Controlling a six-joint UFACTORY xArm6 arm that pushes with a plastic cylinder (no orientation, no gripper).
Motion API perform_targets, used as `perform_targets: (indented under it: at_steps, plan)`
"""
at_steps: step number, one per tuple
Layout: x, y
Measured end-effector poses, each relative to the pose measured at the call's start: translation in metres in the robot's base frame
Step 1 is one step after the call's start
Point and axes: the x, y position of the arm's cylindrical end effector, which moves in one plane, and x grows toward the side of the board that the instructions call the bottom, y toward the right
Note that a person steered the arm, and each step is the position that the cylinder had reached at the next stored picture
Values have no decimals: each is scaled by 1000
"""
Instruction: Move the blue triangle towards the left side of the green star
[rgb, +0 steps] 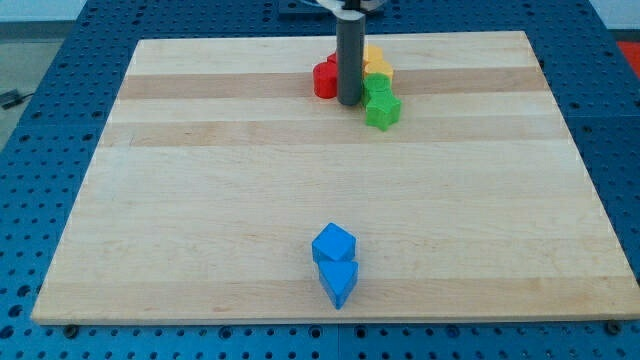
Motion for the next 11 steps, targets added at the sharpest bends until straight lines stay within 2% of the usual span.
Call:
perform_targets:
  at_steps: [2,3,5,6,7,8,9,11]
  plan:
    - [0,12]
    - [1,-5]
    - [27,-14]
    - [51,-45]
    - [125,-42]
    - [155,21]
    - [167,81]
    - [277,93]
